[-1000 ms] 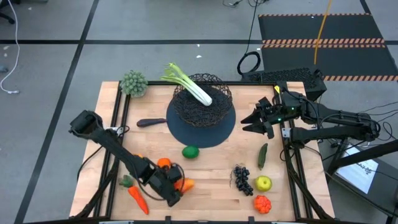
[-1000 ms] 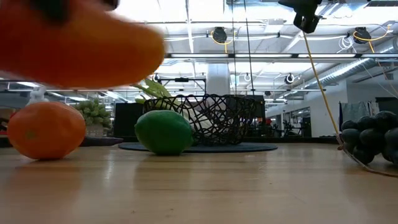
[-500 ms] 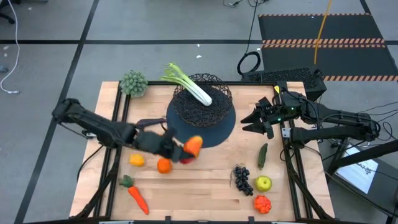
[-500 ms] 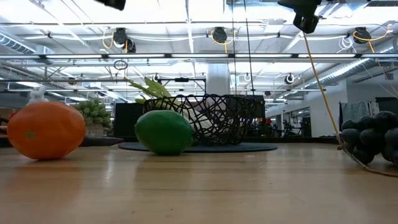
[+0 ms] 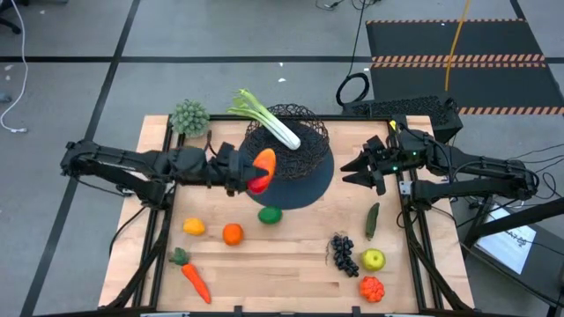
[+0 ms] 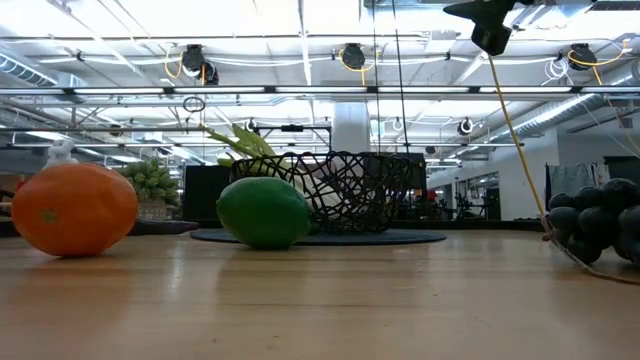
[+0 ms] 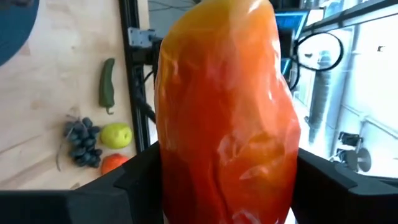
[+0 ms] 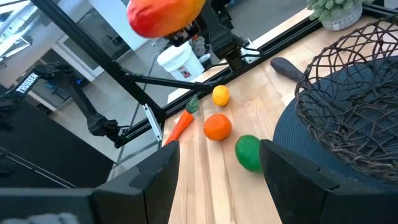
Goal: Build produce basket
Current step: Put the orange mango into the wire basket
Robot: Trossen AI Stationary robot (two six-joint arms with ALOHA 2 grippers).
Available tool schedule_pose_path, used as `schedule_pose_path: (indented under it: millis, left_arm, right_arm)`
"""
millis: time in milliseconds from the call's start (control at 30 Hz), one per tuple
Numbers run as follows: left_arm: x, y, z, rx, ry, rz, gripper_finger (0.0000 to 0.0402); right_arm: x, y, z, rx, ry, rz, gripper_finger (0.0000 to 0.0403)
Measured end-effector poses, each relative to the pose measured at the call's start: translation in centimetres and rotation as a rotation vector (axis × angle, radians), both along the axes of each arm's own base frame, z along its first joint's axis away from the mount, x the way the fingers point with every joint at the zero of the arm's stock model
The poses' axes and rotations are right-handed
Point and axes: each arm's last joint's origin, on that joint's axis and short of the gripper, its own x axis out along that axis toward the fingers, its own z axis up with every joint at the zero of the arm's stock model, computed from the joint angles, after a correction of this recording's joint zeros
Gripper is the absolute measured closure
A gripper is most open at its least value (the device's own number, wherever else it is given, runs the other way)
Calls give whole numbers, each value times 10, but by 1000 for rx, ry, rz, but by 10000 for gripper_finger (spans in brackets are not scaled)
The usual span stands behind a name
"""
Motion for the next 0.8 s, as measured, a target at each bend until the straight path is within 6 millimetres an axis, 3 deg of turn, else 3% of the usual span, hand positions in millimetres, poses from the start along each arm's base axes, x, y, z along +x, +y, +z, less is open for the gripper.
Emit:
schedule_pose_path:
  millis: [333,800]
  left_arm:
    - [1,12,0,135,5,24,126]
    - [1,21,1,687,37,-34,122]
  right_arm:
    - [0,0,0,1,0,-1,188]
    - [0,-2,0,-55,0,-70,188]
